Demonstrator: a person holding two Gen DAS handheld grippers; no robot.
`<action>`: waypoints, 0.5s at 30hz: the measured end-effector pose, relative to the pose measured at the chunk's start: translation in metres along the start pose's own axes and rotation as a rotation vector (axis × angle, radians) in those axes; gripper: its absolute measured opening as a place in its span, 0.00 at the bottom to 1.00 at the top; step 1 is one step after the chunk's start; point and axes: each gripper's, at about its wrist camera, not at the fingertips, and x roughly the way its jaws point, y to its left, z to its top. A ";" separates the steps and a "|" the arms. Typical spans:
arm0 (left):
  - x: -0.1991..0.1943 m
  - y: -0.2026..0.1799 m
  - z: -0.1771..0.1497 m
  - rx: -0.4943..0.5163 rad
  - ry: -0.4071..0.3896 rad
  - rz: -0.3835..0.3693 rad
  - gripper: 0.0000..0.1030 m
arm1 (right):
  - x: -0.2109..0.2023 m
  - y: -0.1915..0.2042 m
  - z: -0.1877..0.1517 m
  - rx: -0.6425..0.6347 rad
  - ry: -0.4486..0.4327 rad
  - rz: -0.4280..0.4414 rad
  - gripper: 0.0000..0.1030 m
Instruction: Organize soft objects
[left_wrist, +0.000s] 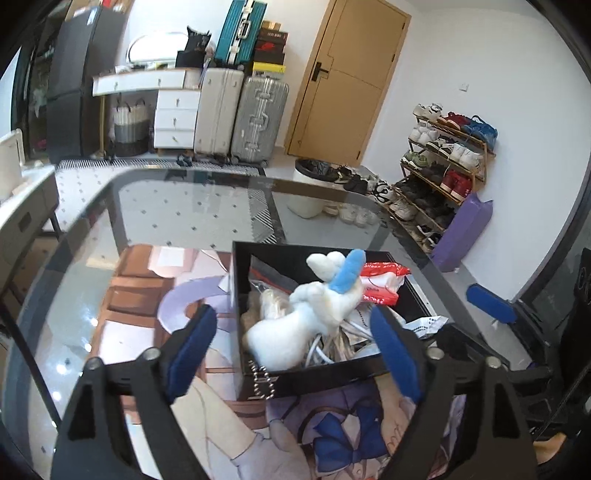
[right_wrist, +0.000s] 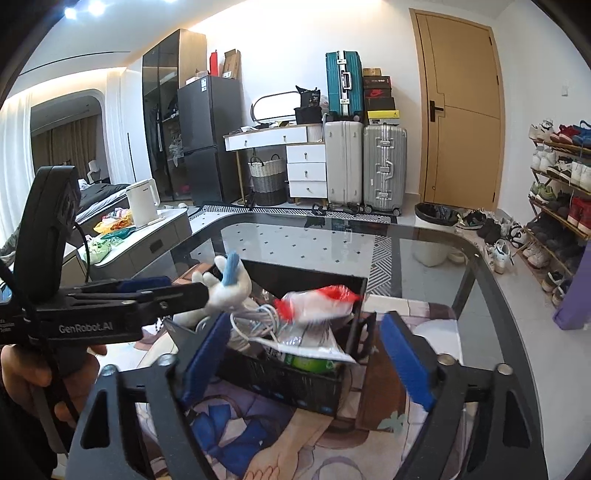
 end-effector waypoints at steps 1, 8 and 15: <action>-0.002 -0.002 -0.001 0.015 -0.004 0.007 0.85 | -0.002 -0.001 -0.001 0.004 -0.002 -0.003 0.90; -0.017 -0.010 -0.010 0.090 -0.039 0.061 1.00 | -0.017 -0.005 -0.007 0.025 -0.008 -0.004 0.99; -0.023 -0.010 -0.025 0.147 -0.048 0.107 1.00 | -0.022 -0.005 -0.017 0.038 -0.009 0.007 0.99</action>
